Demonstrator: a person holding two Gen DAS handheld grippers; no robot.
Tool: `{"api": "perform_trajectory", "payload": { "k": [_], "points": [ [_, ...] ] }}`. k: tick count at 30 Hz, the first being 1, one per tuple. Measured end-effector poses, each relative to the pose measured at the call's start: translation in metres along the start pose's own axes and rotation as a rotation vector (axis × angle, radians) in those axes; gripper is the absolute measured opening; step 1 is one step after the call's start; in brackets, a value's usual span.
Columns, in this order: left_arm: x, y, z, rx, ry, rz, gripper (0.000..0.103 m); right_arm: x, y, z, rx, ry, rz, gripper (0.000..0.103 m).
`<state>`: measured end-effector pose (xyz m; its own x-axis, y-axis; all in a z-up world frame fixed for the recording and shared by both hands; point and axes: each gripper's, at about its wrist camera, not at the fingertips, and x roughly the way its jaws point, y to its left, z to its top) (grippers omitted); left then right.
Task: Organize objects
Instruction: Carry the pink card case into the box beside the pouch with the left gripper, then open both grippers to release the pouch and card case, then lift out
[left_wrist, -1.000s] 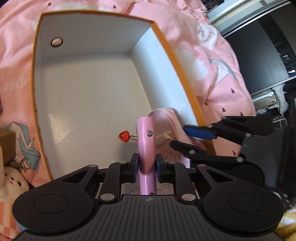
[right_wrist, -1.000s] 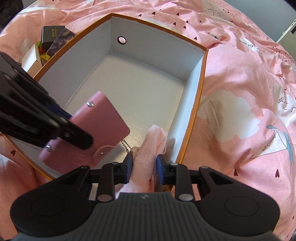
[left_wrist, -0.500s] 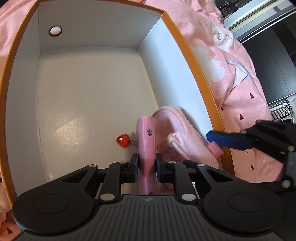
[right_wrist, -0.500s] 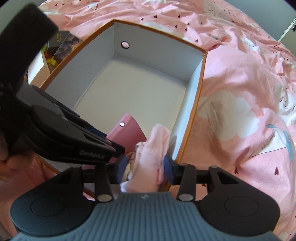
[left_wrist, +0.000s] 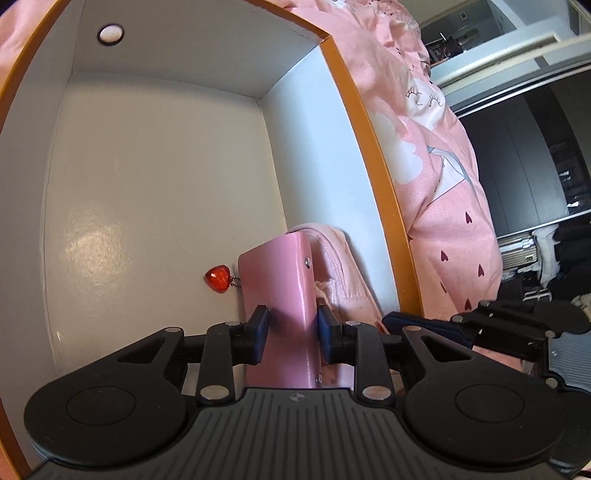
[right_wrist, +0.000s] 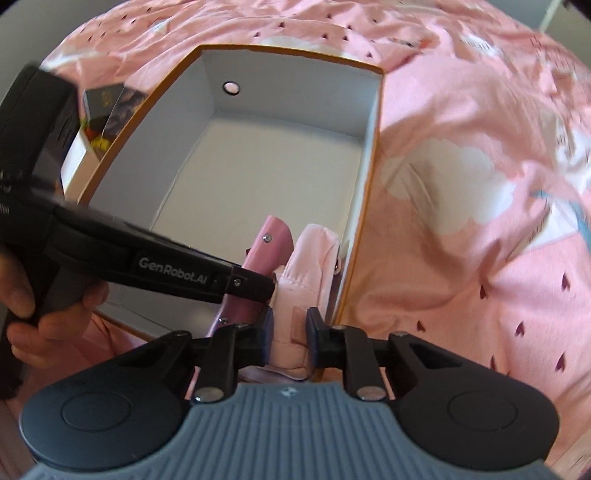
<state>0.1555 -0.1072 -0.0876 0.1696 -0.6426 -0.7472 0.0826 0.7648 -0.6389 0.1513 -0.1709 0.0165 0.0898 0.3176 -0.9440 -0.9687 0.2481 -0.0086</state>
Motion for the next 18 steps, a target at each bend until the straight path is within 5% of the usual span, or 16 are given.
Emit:
{"api": "perform_trajectory", "payload": {
  "k": [6,12,18],
  "points": [
    [-0.004,0.008,0.002,-0.063,0.010,-0.051,0.032,0.000,-0.019,-0.002,0.194,0.018,0.083,0.012],
    [0.009,0.000,0.003,-0.028,-0.004,-0.050,0.033,0.004,-0.002,-0.004,0.095,-0.006,-0.041,0.011],
    [0.005,-0.003,0.003,-0.007,-0.004,-0.055,0.033,0.001,0.005,-0.005,0.021,-0.017,-0.068,0.013]
  ]
}}
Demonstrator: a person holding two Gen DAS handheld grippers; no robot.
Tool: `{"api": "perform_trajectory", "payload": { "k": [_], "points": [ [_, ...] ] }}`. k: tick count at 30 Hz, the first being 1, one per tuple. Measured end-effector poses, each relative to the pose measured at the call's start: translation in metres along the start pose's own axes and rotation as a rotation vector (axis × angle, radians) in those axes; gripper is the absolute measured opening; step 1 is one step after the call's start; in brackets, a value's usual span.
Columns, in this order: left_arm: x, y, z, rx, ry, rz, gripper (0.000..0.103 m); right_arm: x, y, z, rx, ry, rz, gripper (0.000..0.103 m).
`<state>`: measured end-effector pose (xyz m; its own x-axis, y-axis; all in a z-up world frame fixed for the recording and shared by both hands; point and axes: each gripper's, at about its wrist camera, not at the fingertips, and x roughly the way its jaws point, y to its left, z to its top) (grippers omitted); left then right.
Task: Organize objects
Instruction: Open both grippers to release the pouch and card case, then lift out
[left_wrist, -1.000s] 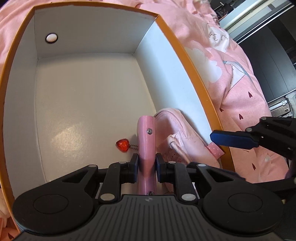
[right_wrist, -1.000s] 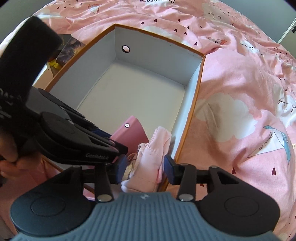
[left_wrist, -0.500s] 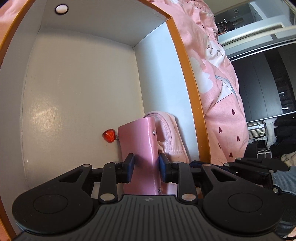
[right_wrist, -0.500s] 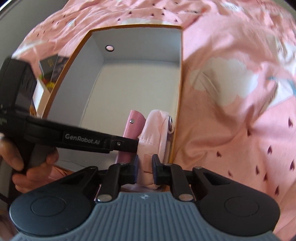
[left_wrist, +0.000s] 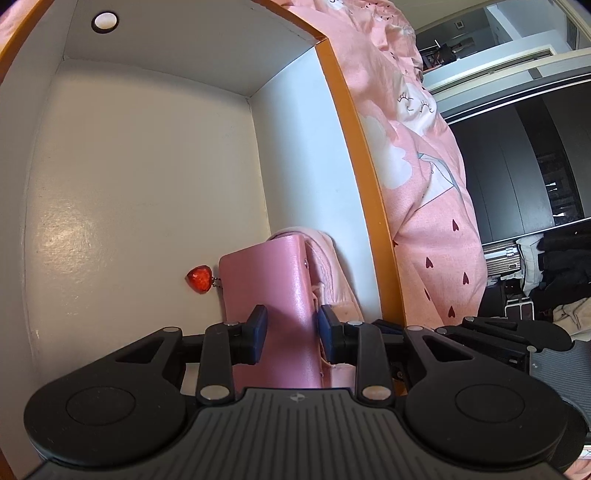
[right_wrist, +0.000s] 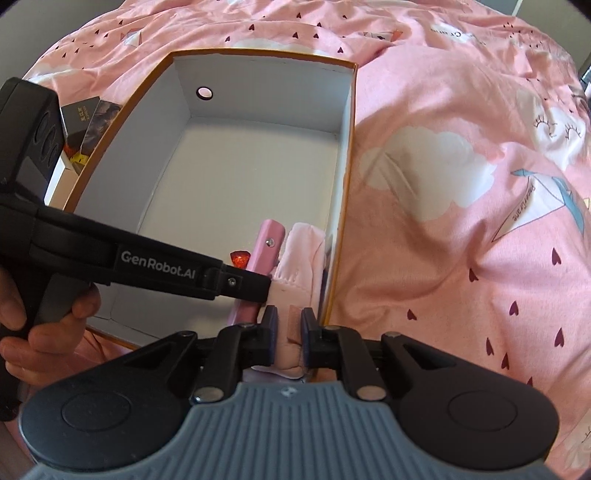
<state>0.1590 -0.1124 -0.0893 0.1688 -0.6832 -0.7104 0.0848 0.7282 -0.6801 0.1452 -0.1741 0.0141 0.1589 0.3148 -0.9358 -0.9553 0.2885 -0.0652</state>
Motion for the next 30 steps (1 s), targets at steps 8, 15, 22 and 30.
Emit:
{"api": "perform_trajectory", "payload": {
  "k": [8,15,22,30],
  "points": [
    [-0.007,-0.014,-0.006,0.093,-0.012,0.026,0.027,0.001,0.001,-0.001,-0.046,-0.006,-0.016,0.013],
    [0.000,-0.012,-0.004,0.087,-0.020,0.037,0.026,0.002,0.005,-0.002,-0.074,-0.012,-0.037,0.014],
    [-0.008,-0.019,-0.007,0.137,-0.036,0.074,0.027,-0.006,0.012,-0.002,-0.122,-0.038,-0.053,0.014],
    [-0.021,-0.021,-0.010,0.153,-0.070,0.080,0.032,-0.015,0.017,-0.001,-0.133,-0.052,-0.067,0.016]
  ]
}}
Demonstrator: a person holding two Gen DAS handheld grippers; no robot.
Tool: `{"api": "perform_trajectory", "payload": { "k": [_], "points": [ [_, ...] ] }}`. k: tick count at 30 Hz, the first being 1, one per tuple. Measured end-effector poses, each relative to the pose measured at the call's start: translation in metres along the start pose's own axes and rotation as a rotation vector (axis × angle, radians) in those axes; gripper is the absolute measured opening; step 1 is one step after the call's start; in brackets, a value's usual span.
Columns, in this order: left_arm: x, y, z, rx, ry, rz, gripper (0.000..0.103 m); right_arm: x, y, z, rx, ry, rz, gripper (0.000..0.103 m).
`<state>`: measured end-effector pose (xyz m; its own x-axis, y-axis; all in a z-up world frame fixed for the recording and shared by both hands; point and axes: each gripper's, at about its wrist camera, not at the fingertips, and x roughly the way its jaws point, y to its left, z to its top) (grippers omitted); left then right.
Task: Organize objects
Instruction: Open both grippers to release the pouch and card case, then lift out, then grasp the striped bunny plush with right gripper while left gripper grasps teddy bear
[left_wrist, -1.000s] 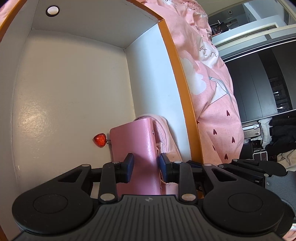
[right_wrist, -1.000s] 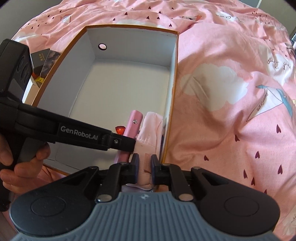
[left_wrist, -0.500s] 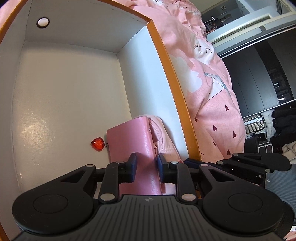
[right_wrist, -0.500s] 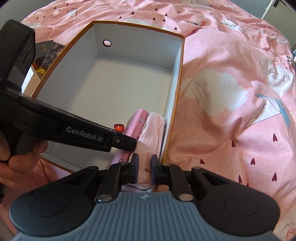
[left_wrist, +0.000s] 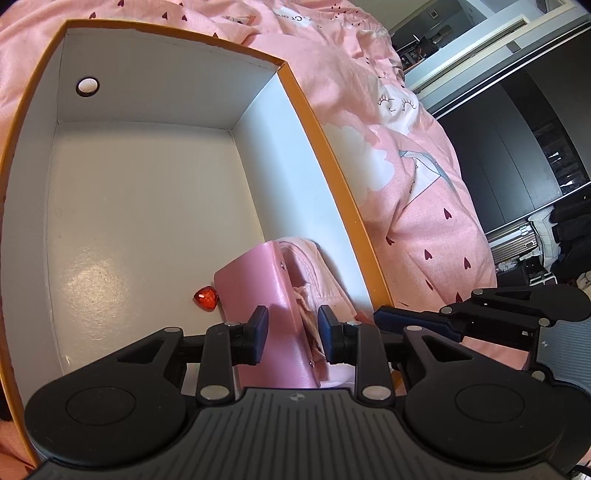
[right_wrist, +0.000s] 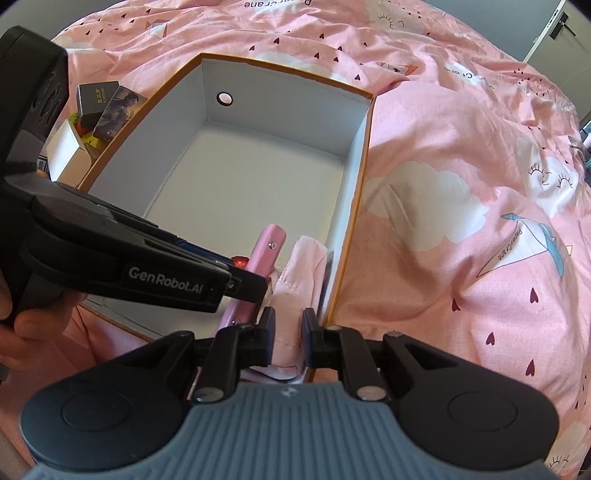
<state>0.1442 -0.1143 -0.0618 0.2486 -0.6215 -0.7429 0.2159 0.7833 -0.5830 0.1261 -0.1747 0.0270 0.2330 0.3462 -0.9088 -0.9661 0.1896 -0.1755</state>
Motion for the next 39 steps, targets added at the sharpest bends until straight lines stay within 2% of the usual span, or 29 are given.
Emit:
{"api": "perform_trajectory", "payload": {
  "k": [3,6,7,9,14,19,22,25,30,35,39],
  "points": [
    [-0.008,-0.002,-0.002,0.007,-0.018,-0.001,0.032,-0.007,0.003,0.000,-0.005,-0.018,-0.005,0.018],
    [-0.025,-0.009,-0.005,0.056,-0.067,0.015,0.032,-0.016,0.008,0.002,-0.006,-0.056,0.004,0.020],
    [-0.032,-0.012,-0.006,0.078,-0.084,0.038,0.032,-0.019,0.011,0.003,-0.007,-0.073,0.007,0.021],
    [-0.048,-0.015,-0.008,0.117,-0.113,0.092,0.033,-0.023,0.017,0.006,-0.011,-0.114,0.015,0.031],
    [-0.094,-0.007,-0.008,0.140,-0.166,0.156,0.033,-0.037,0.039,0.015,-0.038,-0.259,0.073,0.039],
    [-0.138,0.014,-0.004,0.183,-0.156,0.225,0.033,-0.039,0.069,0.035,-0.012,-0.324,0.197,0.047],
    [-0.163,0.027,0.003,0.248,-0.120,0.303,0.033,-0.036,0.090,0.047,0.035,-0.352,0.296,0.052],
    [-0.180,0.040,0.009,0.316,-0.043,0.397,0.034,-0.032,0.112,0.060,0.061,-0.364,0.362,0.055],
    [-0.186,0.074,0.015,0.328,0.092,0.481,0.039,-0.014,0.149,0.078,0.120,-0.257,0.488,0.056],
    [-0.178,0.111,0.026,0.304,0.247,0.508,0.043,0.011,0.185,0.081,0.107,-0.168,0.480,0.055],
    [-0.168,0.124,0.034,0.313,0.328,0.489,0.045,0.037,0.191,0.083,0.179,-0.091,0.456,0.049]
  ]
}}
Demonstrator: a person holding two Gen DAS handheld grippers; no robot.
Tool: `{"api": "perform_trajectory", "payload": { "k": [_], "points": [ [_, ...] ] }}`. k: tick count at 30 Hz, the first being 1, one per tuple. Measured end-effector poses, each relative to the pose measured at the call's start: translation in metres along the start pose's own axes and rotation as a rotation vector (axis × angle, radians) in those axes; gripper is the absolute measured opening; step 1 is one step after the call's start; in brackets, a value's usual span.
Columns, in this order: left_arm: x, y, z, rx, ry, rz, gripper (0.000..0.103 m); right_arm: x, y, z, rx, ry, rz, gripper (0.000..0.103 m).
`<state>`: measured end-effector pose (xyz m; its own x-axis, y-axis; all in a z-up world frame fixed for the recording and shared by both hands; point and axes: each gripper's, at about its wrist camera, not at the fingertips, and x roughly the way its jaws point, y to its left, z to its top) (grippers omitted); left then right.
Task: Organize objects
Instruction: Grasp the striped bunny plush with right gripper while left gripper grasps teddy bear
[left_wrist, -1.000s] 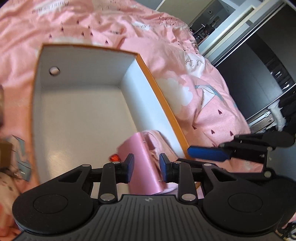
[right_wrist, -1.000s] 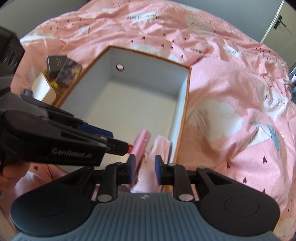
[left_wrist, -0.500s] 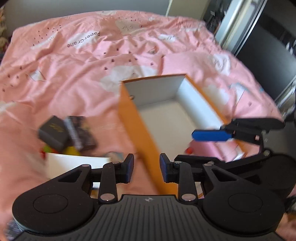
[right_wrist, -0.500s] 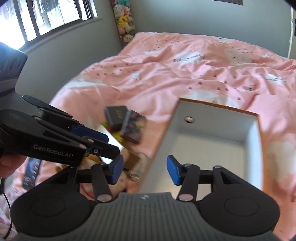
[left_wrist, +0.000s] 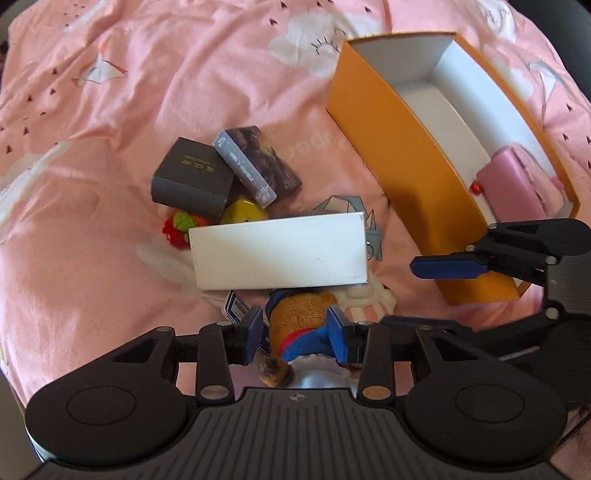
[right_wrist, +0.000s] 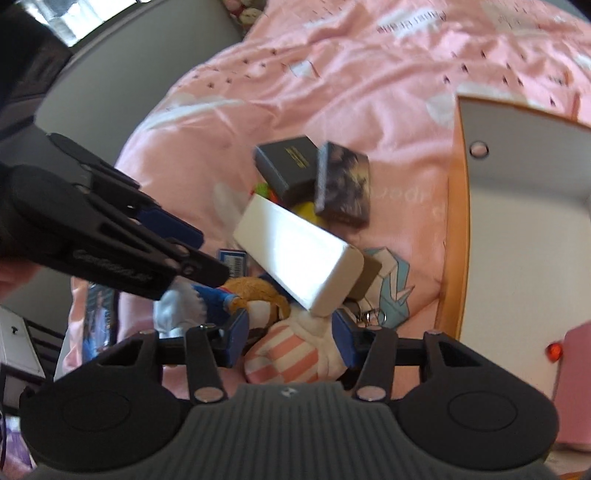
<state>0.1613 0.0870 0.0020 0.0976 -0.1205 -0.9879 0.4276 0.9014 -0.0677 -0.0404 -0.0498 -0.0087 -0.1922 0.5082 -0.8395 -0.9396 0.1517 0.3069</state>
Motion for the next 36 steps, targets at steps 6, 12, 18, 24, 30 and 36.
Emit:
{"api": "perform_trajectory", "payload": {
  "k": [6,12,18,24,30,36],
  "points": [
    [0.019,-0.013,0.000,0.156,0.087,-0.042,0.049,0.021,-0.013,-0.003,0.092,0.040,-0.018,0.040],
    [0.032,-0.030,-0.006,0.309,0.168,-0.020,0.053,0.029,-0.015,-0.005,0.125,0.070,0.003,0.037],
    [0.051,-0.037,-0.012,0.369,0.216,0.040,0.054,0.038,-0.018,-0.007,0.214,0.121,0.019,0.039],
    [0.053,-0.022,-0.021,0.331,0.234,0.040,0.049,0.044,-0.014,-0.009,0.231,0.150,-0.005,0.060],
    [0.051,-0.014,-0.031,0.296,0.227,0.014,0.048,0.060,-0.014,-0.011,0.236,0.181,-0.040,0.075],
    [0.055,-0.012,-0.036,0.281,0.215,0.002,0.047,0.077,-0.027,-0.018,0.342,0.221,-0.002,0.076]
  ]
}}
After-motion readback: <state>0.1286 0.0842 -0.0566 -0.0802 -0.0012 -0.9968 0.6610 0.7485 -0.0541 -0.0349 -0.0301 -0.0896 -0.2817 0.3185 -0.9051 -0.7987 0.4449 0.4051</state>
